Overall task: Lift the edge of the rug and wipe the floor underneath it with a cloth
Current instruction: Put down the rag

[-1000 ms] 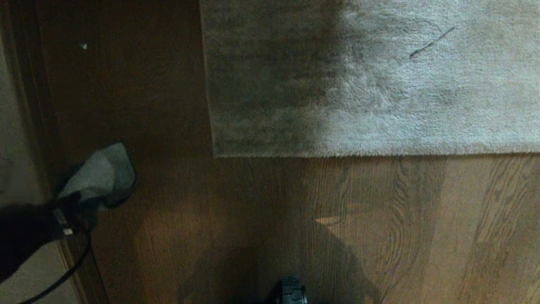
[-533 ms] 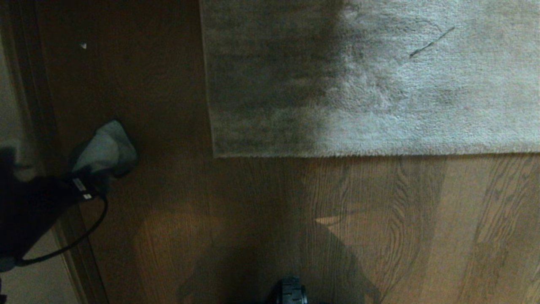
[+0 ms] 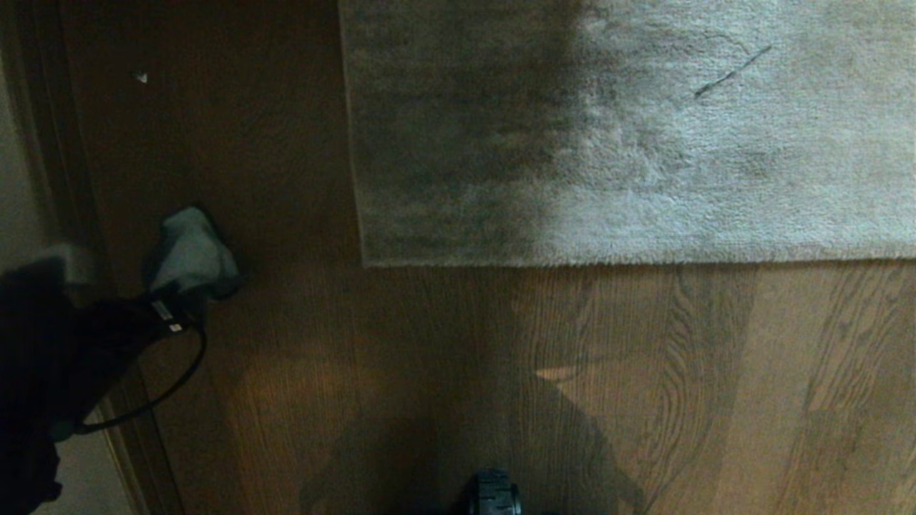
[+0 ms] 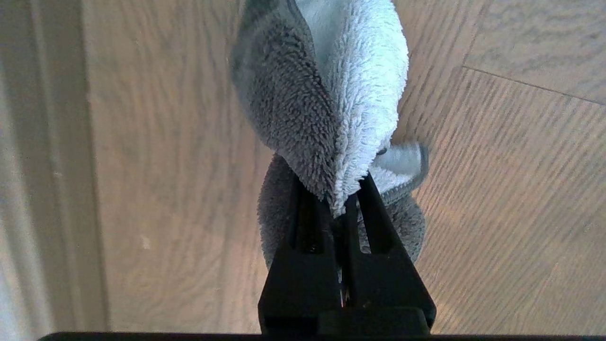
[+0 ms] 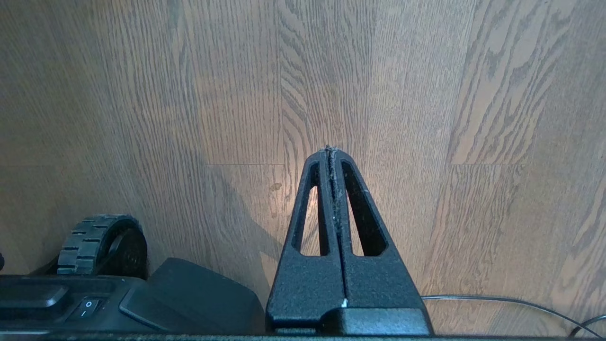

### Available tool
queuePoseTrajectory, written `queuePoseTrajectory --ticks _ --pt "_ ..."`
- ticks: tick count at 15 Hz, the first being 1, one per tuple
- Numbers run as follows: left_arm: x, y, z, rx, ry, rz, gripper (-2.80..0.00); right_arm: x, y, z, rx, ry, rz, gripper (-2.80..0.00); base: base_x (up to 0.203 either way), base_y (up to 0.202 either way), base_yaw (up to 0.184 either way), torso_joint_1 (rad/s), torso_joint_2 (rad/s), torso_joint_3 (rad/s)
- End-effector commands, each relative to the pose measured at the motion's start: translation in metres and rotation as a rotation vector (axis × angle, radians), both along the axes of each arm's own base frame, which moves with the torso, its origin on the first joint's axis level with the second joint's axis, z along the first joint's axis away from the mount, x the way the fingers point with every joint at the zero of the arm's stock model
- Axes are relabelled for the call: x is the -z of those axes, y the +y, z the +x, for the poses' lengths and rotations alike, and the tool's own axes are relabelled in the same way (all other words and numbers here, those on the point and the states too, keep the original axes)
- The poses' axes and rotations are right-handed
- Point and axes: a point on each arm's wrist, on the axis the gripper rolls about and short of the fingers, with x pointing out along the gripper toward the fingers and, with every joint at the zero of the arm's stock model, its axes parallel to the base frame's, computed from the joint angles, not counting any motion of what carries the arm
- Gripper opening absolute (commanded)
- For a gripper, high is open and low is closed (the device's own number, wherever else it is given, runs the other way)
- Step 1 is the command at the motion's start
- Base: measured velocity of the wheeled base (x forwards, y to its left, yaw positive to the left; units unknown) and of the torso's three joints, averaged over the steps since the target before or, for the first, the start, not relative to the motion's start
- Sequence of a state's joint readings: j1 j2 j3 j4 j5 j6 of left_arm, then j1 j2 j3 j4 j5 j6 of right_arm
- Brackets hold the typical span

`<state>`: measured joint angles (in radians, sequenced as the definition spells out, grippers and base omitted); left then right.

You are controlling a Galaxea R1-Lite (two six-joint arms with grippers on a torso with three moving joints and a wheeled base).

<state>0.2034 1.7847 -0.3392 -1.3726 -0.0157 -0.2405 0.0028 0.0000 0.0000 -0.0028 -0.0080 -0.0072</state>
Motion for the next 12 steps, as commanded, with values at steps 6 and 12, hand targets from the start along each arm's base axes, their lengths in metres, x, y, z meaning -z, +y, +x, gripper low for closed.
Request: queuePoseTrajectory --ticks 6,12 --pt "0.015 0.001 0.013 0.017 0.031 -0.024 0.0 0.0 0.0 0.0 -0.001 0.0 0.0 -2.8 0.0 0.0 0.0 0.0 0.0 0.0" --pt "0.022 -0.003 0.005 0.043 0.069 -0.032 0.0 0.0 0.0 0.0 -0.001 0.001 0.0 -2.8 0.0 0.0 0.0 0.0 0.0 0.0"
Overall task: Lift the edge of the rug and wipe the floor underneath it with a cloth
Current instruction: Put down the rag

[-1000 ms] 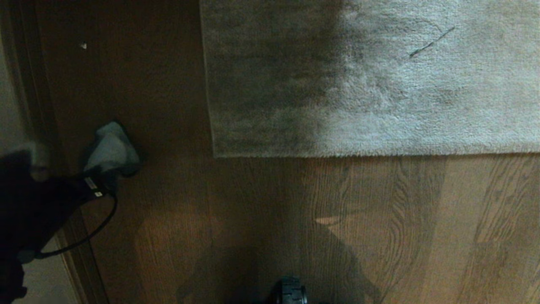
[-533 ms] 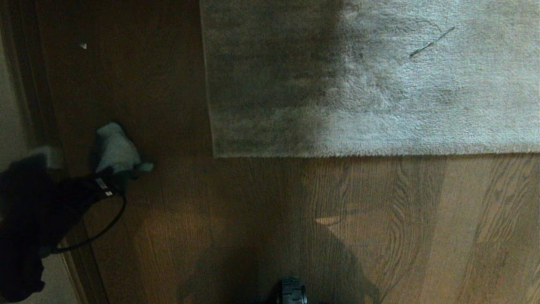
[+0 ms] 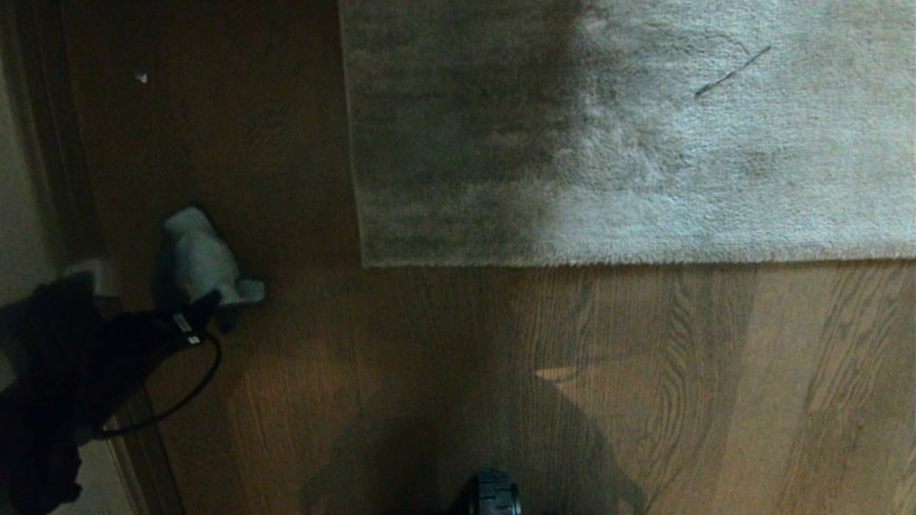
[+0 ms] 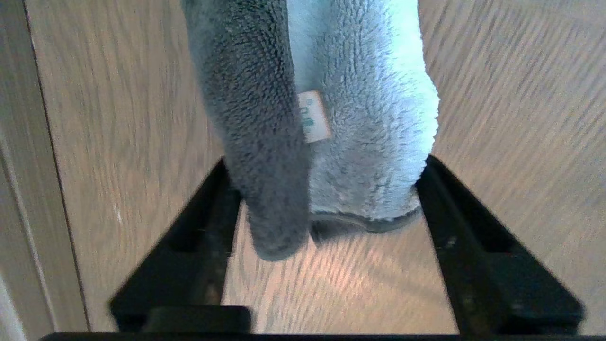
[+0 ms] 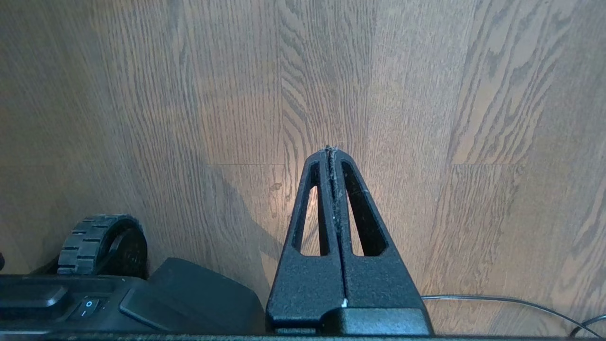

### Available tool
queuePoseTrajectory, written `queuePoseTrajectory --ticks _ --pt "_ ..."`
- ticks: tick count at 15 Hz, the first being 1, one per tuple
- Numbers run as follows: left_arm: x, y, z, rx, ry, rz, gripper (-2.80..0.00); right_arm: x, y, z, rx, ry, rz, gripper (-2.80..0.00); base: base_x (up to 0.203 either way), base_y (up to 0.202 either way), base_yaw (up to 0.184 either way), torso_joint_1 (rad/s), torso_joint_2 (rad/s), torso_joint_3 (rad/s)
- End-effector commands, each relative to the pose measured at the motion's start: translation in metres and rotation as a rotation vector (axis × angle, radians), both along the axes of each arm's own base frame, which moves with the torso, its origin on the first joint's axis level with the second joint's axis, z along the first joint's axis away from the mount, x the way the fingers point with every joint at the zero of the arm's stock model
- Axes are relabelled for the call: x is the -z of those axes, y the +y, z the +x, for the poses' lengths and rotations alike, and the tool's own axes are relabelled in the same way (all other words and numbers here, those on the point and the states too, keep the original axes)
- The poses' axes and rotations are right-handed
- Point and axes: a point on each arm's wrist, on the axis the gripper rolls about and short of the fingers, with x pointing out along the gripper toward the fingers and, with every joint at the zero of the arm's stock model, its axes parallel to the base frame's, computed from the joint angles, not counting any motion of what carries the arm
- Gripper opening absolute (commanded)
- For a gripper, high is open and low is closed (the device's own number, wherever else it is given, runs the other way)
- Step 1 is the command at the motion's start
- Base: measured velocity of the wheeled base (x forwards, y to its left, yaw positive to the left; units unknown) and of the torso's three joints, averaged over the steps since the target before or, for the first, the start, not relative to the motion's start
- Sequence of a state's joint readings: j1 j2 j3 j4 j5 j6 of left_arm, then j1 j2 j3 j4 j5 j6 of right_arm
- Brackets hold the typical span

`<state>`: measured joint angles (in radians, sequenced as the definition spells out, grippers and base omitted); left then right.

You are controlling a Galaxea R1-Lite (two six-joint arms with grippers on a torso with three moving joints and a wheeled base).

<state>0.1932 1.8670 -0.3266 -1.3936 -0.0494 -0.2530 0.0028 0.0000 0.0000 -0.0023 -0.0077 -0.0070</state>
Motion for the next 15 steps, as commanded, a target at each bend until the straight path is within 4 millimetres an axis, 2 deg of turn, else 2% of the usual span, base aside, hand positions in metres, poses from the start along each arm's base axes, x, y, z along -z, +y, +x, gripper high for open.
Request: queuePoseTrajectory --ticks 1,9,15 --pt "0.002 -0.002 -0.007 0.004 0.01 -0.004 0.0 0.0 0.0 0.0 0.0 0.001 -0.001 -2.8 0.0 0.0 0.0 0.0 0.0 0.0" --pt "0.007 -0.017 -0.042 0.035 -0.006 0.0 0.0 0.0 0.0 0.0 0.0 0.001 -0.001 -2.8 0.0 0.0 0.0 0.0 0.0 0.0" --pt "-0.009 -0.023 -0.069 0.039 -0.062 0.01 0.0 0.0 0.0 0.0 0.0 0.001 -0.001 -2.8 0.0 0.0 0.0 0.0 0.0 0.0"
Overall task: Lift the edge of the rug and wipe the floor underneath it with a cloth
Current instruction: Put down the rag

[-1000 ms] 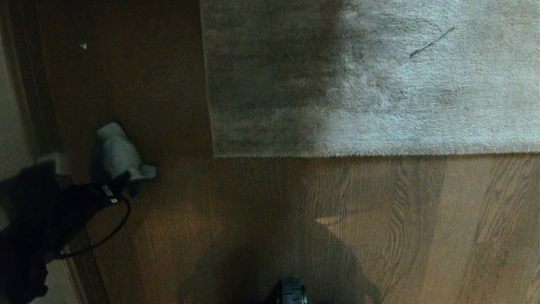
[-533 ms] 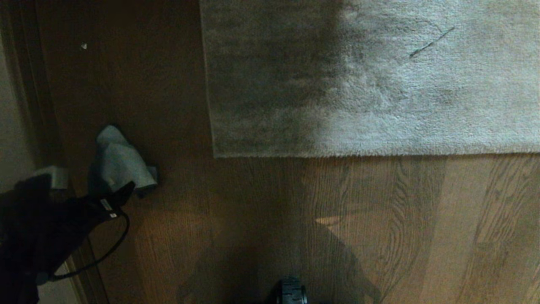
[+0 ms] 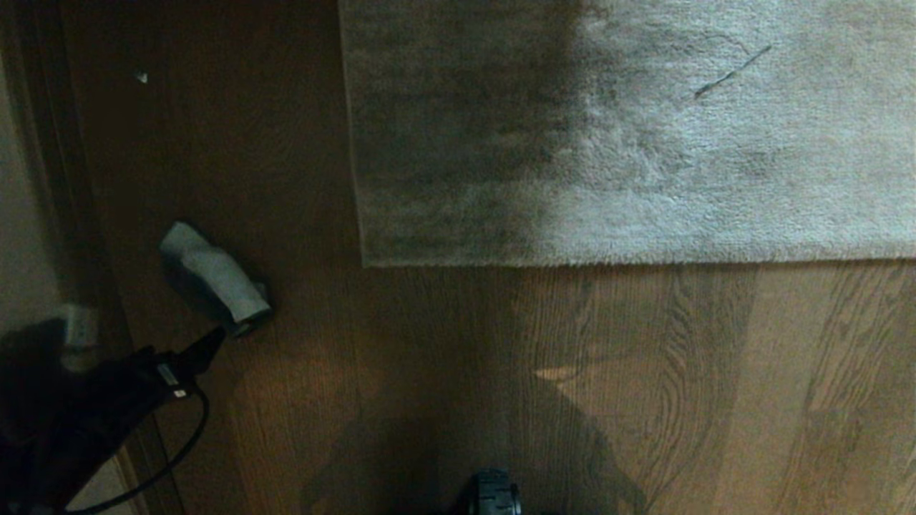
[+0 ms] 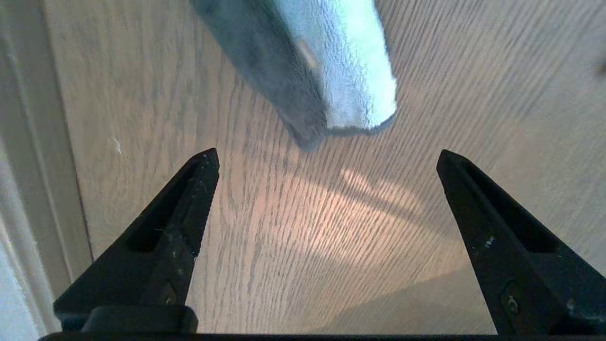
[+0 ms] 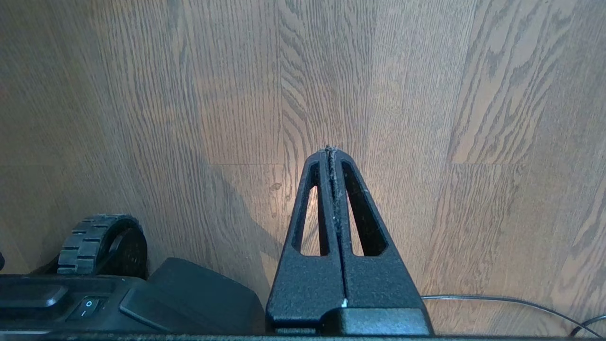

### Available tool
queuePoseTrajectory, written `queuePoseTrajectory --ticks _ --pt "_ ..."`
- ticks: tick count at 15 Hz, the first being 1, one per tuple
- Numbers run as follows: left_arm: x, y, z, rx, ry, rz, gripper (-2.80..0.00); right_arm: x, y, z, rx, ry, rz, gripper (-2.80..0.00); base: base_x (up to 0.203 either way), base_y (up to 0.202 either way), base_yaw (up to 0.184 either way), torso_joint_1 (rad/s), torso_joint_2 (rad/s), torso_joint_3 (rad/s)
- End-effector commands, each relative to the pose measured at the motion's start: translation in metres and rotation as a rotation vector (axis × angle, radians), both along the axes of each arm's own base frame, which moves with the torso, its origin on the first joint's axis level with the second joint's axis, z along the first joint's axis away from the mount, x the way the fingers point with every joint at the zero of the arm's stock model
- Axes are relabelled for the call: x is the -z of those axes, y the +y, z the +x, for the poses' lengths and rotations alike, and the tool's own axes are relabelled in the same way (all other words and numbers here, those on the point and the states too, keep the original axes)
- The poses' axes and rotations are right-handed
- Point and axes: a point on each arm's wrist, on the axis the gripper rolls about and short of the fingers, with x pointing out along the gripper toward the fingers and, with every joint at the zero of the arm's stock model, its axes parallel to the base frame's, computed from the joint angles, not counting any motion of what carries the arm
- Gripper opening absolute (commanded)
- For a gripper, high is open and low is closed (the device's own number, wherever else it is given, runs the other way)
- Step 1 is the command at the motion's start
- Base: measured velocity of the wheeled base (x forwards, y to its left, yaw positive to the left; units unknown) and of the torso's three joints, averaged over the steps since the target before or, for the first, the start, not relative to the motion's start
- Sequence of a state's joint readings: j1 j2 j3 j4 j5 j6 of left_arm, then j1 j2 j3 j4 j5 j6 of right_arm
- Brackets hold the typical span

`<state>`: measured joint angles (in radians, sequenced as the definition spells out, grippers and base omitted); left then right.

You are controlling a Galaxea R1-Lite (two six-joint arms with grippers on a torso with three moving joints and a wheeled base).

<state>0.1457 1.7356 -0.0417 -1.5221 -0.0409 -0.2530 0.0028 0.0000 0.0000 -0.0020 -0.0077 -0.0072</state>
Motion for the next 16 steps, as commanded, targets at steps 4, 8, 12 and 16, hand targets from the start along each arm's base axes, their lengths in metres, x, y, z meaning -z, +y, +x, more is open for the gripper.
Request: queuePoseTrajectory --ticks 4,8,12,16 --pt "-0.026 -0.003 -0.022 0.0 -0.151 0.021 0.0 0.0 0.0 0.0 0.0 -0.001 0.0 -2.8 0.0 0.0 0.0 0.0 0.0 0.0" --pt "-0.037 -0.005 -0.032 0.005 -0.199 0.03 0.0 0.0 0.0 0.0 0.0 0.0 0.0 -2.8 0.0 0.0 0.0 0.0 0.0 0.0" --pt "-0.042 -0.006 -0.04 0.007 -0.213 0.039 0.0 0.0 0.0 0.0 0.0 0.0 0.0 -2.8 0.0 0.0 0.0 0.0 0.0 0.0" --pt "-0.047 -0.01 -0.048 0.026 -0.228 0.054 -2.8 0.0 0.0 0.0 0.0 0.0 0.0 -2.8 0.0 0.0 0.0 0.0 0.0 0.0"
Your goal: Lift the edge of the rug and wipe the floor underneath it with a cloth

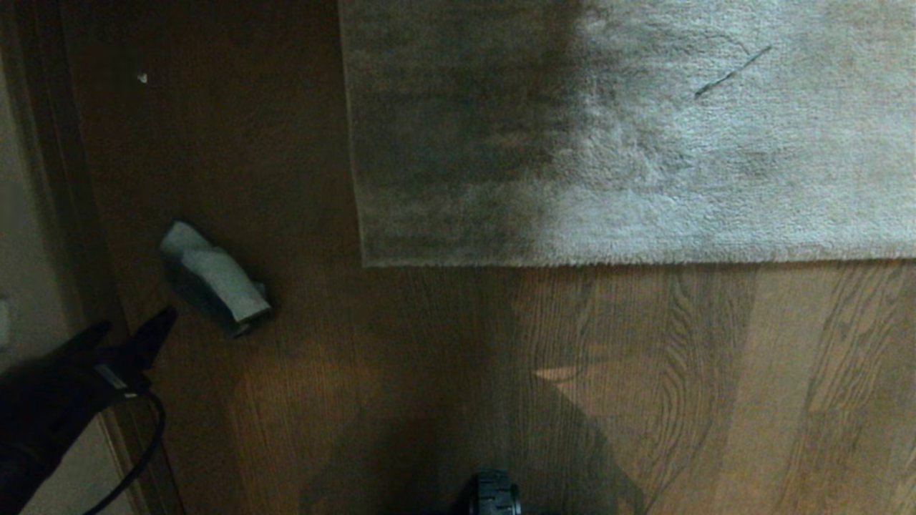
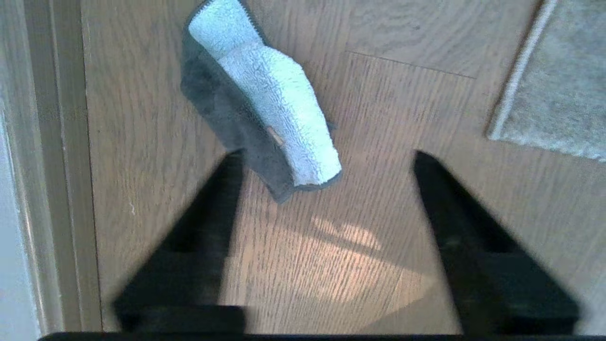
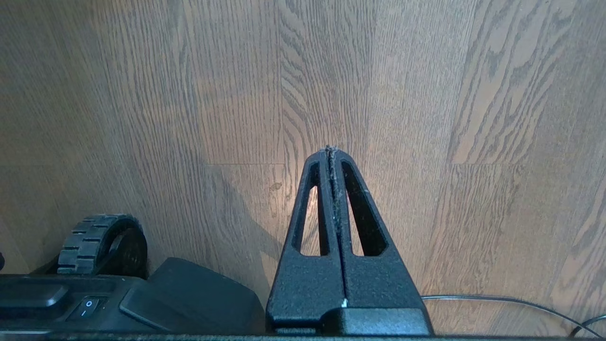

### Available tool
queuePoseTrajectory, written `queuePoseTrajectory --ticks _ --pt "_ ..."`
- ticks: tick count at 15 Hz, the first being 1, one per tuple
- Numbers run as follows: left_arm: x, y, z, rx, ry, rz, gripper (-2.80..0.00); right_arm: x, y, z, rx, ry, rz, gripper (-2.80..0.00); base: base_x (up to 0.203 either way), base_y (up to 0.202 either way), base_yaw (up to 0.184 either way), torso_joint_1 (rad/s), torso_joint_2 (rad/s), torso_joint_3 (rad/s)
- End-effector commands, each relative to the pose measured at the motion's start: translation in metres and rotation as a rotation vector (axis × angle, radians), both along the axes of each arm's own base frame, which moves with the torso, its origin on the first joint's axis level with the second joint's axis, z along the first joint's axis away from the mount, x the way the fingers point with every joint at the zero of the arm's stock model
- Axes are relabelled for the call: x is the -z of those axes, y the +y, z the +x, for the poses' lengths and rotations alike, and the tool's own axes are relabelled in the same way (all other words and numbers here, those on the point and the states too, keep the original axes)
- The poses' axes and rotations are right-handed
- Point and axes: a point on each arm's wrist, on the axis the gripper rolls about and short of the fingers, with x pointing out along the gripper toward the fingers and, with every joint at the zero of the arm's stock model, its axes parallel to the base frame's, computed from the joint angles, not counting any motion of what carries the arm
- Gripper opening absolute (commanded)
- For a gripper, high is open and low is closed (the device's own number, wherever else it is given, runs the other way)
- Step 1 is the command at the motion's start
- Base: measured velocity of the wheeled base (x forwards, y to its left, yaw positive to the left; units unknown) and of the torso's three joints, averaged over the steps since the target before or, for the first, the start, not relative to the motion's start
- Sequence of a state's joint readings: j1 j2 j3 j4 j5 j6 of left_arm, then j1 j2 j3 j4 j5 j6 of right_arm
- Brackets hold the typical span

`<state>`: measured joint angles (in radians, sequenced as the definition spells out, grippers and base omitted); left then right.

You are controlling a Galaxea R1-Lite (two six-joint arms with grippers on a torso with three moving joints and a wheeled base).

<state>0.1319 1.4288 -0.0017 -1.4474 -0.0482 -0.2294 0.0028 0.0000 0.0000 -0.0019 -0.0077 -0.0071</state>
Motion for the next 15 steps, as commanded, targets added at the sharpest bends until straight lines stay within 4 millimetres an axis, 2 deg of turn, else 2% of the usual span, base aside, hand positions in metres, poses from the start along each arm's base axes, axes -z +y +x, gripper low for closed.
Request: queuePoseTrajectory --ticks 1,7,15 --pt "-0.008 -0.003 -0.009 0.013 -0.039 0.004 -2.8 0.0 0.0 0.0 0.0 0.001 -0.001 -2.8 0.0 0.0 0.0 0.0 0.0 0.0" --pt "-0.013 -0.009 -0.044 0.028 -0.017 0.001 -2.8 0.0 0.0 0.0 0.0 0.002 -0.001 -2.8 0.0 0.0 0.0 0.0 0.0 0.0" --pt "-0.01 -0.015 -0.089 0.077 -0.01 0.025 -2.8 0.0 0.0 0.0 0.0 0.0 -0.001 -2.8 0.0 0.0 0.0 0.0 0.0 0.0"
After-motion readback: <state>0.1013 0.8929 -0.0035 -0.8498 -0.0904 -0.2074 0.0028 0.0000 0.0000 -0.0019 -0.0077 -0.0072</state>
